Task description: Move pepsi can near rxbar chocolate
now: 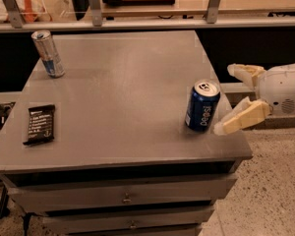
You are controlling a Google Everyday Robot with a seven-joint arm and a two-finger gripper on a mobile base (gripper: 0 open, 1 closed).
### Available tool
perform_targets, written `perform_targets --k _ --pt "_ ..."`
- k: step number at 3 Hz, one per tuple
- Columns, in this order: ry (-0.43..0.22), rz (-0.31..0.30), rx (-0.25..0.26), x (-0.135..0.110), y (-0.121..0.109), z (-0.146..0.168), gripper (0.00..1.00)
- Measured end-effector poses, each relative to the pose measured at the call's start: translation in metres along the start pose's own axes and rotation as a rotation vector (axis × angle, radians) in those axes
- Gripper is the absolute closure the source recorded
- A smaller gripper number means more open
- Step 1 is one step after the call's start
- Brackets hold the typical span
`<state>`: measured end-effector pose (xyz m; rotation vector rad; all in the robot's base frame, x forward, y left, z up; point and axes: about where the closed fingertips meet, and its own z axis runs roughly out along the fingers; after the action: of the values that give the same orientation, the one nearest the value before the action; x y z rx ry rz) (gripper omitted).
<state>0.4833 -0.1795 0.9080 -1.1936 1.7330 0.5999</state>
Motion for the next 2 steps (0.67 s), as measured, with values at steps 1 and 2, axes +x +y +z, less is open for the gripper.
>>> perform_targets --k 1,2 --pt "-0.074 0.007 -0.012 0.001 0.001 0.009 0.0" --pt "-0.133 0.004 -0.036 -0.002 0.002 0.02 0.0"
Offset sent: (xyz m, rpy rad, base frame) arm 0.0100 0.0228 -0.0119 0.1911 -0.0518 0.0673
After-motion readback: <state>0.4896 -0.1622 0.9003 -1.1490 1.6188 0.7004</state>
